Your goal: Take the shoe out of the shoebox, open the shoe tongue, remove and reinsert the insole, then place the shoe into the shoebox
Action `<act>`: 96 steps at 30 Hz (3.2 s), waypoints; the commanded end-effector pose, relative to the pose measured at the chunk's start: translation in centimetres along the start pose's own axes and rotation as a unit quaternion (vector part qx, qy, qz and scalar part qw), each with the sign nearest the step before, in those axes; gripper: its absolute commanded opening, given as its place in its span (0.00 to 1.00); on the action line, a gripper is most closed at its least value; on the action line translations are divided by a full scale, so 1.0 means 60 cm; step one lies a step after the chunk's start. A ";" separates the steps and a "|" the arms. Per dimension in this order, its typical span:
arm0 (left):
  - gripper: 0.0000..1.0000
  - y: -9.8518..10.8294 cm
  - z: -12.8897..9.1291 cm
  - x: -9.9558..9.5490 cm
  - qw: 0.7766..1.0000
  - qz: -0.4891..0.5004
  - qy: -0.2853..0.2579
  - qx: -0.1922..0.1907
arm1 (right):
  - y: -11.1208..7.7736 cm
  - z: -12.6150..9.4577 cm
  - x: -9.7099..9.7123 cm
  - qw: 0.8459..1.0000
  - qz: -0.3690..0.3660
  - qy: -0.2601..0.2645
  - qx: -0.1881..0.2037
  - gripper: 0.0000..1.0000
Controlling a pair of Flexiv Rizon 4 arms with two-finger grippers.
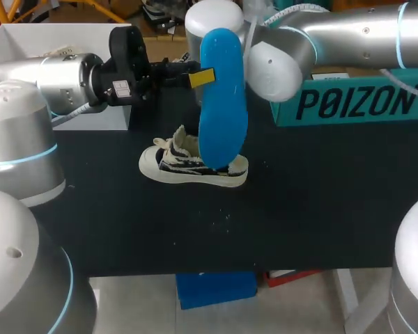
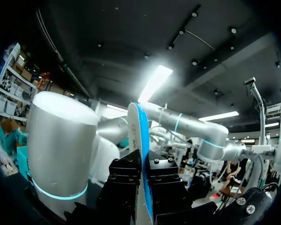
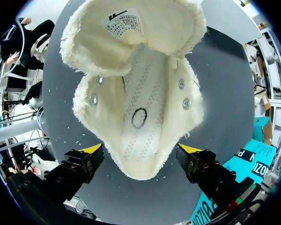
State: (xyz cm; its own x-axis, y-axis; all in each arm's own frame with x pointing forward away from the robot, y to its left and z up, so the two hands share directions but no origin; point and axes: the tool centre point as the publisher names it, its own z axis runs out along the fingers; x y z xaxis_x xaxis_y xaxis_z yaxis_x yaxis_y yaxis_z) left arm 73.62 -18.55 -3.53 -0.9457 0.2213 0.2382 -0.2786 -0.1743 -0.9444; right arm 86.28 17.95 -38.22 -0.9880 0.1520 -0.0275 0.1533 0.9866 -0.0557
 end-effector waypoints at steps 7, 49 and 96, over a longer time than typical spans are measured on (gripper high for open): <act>0.00 0.002 0.003 0.001 1.000 0.001 -0.003 0.001 | -0.014 -0.004 0.003 0.991 0.006 0.007 -0.132 1.00; 0.00 0.002 0.003 0.001 1.000 0.001 -0.003 0.001 | -0.023 0.049 0.003 0.878 0.035 0.000 -0.478 1.00; 0.00 0.002 0.003 0.001 1.000 0.001 -0.003 0.001 | -0.010 -0.011 -0.042 0.996 0.001 -0.014 -0.092 1.00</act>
State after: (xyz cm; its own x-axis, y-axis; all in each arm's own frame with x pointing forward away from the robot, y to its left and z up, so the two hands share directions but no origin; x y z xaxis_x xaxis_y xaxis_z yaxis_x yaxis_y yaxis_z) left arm 73.60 -18.55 -3.52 -0.9459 0.2202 0.2383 -0.2787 -0.1750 -0.9443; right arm 88.24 15.47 -37.43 -0.9855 0.1687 -0.0203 0.1276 0.8136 0.5673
